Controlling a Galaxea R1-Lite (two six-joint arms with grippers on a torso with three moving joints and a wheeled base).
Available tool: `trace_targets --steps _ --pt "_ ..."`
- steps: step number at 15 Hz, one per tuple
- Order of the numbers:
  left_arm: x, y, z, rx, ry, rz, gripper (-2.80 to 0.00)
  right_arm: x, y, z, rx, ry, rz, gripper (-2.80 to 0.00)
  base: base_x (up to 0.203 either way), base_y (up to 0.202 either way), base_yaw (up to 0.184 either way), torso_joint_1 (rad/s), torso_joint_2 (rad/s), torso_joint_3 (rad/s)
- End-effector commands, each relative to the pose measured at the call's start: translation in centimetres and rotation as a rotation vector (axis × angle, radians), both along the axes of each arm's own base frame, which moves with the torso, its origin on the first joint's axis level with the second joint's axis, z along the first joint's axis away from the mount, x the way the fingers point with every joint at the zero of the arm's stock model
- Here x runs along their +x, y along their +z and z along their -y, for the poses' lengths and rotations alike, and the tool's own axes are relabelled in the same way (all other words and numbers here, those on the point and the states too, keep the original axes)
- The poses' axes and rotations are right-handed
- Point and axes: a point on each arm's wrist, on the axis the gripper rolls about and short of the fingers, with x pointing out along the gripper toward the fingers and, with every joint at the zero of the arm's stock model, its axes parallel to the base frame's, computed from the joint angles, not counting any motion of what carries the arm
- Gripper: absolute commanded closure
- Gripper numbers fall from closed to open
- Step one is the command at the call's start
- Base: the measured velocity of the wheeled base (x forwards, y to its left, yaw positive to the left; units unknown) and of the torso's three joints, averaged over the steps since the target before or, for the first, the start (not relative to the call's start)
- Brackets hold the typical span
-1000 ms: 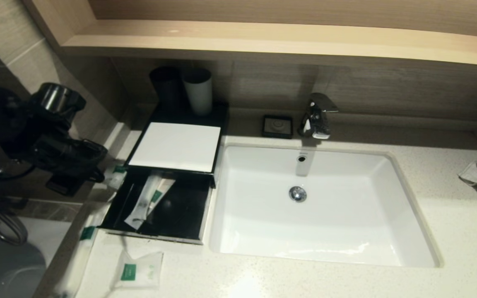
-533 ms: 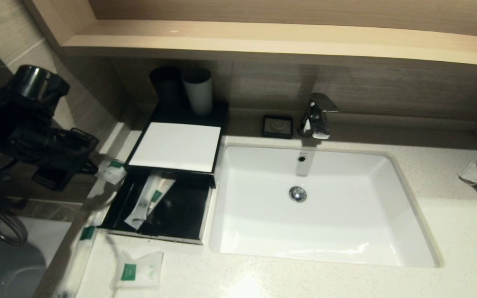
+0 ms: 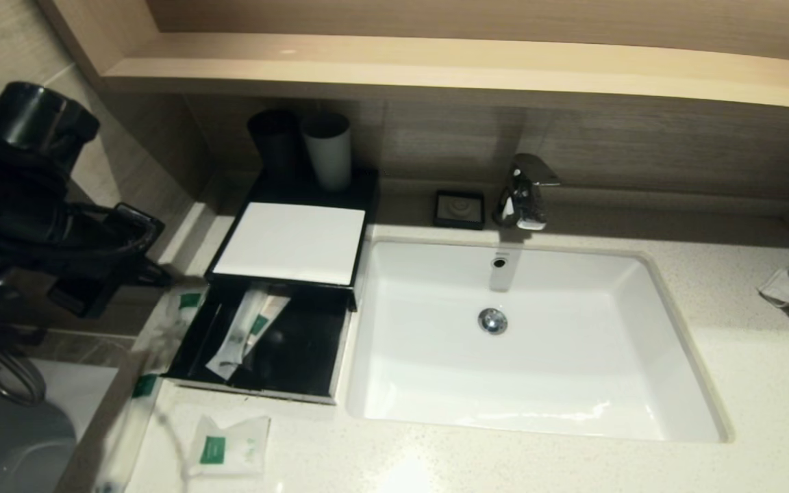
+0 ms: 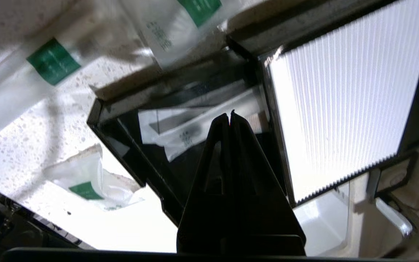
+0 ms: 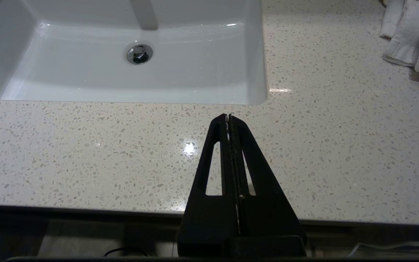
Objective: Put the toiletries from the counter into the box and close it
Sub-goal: Pick up the bathroom toiletry
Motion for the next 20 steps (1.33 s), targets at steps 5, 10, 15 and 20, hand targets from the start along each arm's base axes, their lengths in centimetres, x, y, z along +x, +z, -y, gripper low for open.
trace_targets --steps 5,10,15,20 --pt "-0.9 -0.3 1.5 0.005 -0.057 -0.023 0.0 0.0 0.0 0.0 0.0 0.0 0.0 0.0 0.0 0.0 0.0 0.0 0.0 0.0" --pt "1.9 -2.3 -0.6 0.008 0.029 -0.084 0.0 0.0 0.0 0.0 0.0 0.0 0.0 0.0 0.0 0.0 0.0 0.0 0.0 0.0" --pt "2.3 -2.0 -2.3 -0.002 0.088 -0.068 0.0 0.0 0.0 0.0 0.0 -0.002 0.0 0.0 0.0 0.0 0.0 0.0 0.0 0.0" --pt "3.6 -4.1 -3.5 -0.019 0.111 -0.15 -2.8 0.0 0.0 0.0 0.0 0.0 0.0 0.0 0.0 0.0 0.0 0.0 0.0 0.0"
